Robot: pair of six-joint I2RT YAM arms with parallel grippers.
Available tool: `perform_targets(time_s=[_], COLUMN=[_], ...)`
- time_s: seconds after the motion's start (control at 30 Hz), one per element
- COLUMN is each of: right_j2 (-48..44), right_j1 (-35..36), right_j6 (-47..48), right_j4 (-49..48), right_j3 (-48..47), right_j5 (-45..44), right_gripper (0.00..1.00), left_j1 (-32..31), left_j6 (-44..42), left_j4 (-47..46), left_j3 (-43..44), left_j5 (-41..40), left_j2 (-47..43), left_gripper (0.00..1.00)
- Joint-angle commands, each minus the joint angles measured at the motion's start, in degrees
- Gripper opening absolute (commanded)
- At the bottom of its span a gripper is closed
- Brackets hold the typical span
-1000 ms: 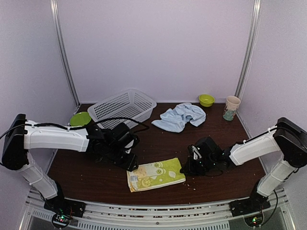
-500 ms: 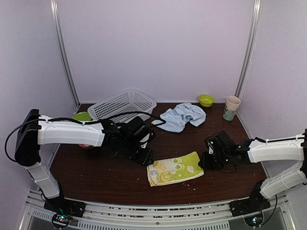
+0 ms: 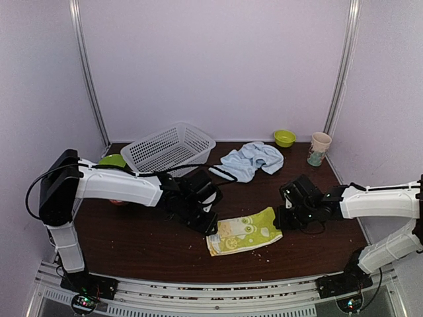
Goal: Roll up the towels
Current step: Roll the towel at the center of the board.
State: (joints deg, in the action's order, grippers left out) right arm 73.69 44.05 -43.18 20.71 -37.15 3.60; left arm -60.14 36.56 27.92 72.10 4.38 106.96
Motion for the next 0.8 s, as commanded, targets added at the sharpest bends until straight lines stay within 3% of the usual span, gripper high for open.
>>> perform_targets(time_s=[0.0, 0.3, 0.77], right_j2=[1.25, 2.13, 6.82], right_j1=[0.79, 2.23, 6.54], right_j6=[0.68, 0.59, 0.74], right_j4=[1.44, 1.55, -1.5], right_j3=[-2.0, -3.99, -7.19], right_j5=[-1.75, -1.2, 2.58], right_gripper=[0.0, 0.0, 0.0], left_j1=[-0.33, -0.54, -1.21], left_j6=[-0.14, 0.02, 1.03], left_j4=[-3.04, -3.67, -5.07], left_j3=[-0.2, -1.79, -2.79], left_j5=[1.4, 2.14, 2.75], left_j2=[0.72, 2.17, 3.05], left_gripper=[0.33, 0.22, 0.15])
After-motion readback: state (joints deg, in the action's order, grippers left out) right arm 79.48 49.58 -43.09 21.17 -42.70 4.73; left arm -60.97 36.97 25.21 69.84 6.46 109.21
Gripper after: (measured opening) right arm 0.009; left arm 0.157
